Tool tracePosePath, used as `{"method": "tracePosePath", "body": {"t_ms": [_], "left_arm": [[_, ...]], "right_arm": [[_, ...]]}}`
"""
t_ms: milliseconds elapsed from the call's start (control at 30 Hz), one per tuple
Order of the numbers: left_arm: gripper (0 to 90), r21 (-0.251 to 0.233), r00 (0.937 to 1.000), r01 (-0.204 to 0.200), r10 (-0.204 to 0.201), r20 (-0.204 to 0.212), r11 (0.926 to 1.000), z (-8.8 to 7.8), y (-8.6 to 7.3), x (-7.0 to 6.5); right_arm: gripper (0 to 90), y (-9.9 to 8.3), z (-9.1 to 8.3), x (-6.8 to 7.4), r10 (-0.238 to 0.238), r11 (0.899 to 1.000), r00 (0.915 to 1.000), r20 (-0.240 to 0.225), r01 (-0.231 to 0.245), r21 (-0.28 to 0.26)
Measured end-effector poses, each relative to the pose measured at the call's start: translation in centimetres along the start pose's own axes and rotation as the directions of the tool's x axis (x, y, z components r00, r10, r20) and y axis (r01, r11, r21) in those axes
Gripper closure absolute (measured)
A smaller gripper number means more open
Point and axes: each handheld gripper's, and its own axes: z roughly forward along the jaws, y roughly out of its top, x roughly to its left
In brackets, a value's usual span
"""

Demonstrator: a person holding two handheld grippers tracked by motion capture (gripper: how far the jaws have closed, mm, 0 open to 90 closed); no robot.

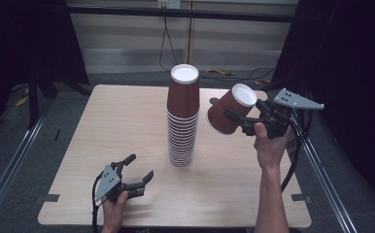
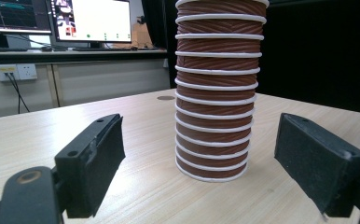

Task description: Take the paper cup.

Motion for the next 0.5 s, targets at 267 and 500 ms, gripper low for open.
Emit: {"method": "tracePosePath", "body": {"t_ms": [267,500], "left_arm": [[15.5,0.006,1.0000,0.005,-0.005,-0.005,1.0000,0.1,0.0,0.0],[15.5,0.003,1.0000,-0.001,0.001,0.000,1.0000,0.0,0.0,0.0]], "right_arm": [[20.9,-2.4,0.0,0.3,0.027,0.999,0.9996,-0.006,-0.027,0.024],[20.9,-4.8,0.2,0.6,0.054,0.997,0.9985,-0.009,-0.053,0.049]]}}
